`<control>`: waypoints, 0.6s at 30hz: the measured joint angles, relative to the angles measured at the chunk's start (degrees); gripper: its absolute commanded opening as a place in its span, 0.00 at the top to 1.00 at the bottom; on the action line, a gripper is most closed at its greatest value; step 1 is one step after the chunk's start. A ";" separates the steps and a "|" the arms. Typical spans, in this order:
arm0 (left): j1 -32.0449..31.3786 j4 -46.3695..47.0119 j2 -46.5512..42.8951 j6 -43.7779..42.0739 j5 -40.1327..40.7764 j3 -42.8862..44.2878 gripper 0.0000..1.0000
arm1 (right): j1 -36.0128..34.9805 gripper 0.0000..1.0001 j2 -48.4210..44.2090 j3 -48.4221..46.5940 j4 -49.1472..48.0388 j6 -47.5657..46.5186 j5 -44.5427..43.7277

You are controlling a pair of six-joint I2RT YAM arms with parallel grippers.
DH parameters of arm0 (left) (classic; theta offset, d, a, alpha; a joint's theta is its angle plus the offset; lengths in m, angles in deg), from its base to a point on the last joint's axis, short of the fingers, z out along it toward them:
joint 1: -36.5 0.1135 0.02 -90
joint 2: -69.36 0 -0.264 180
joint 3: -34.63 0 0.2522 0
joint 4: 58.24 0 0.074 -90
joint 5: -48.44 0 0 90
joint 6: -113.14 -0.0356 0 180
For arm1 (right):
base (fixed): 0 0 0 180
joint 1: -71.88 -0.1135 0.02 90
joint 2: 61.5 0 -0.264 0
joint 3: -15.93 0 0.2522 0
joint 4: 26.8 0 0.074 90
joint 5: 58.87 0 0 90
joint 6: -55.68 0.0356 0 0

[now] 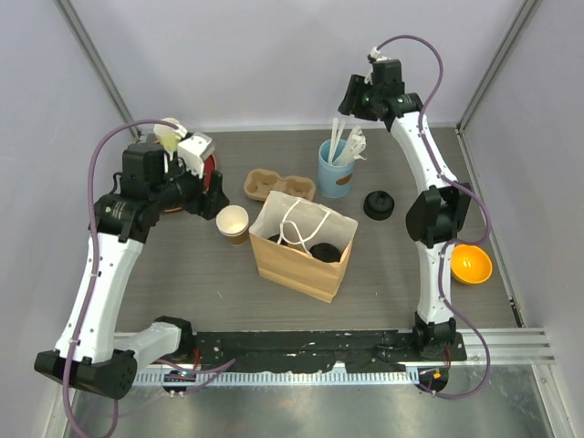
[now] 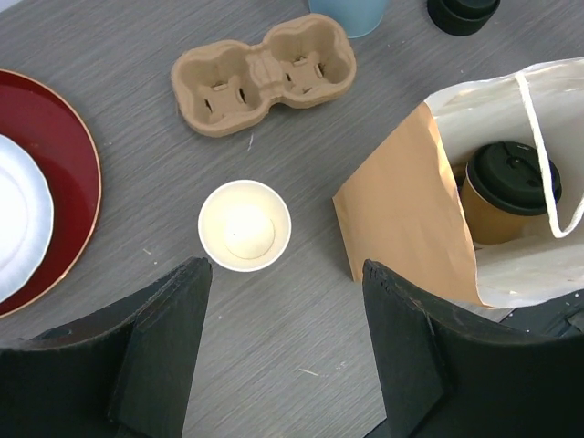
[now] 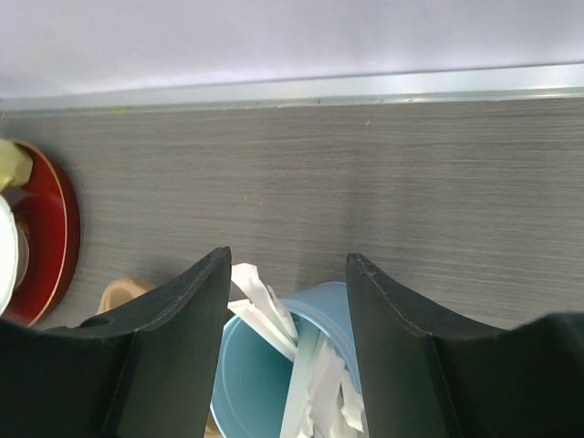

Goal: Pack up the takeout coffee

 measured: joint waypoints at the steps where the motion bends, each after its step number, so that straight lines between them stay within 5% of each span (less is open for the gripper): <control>1: 0.11 0.17 0.63 0.04 -0.02 0.20 0.28 | 0.02 0.42 0.42 0.00 0.00 -0.28 0.87; 18: 0.85 1.88 4.24 0.70 -1.62 3.13 0.28 | 0.02 0.58 -1.11 2.97 2.95 -7.26 5.95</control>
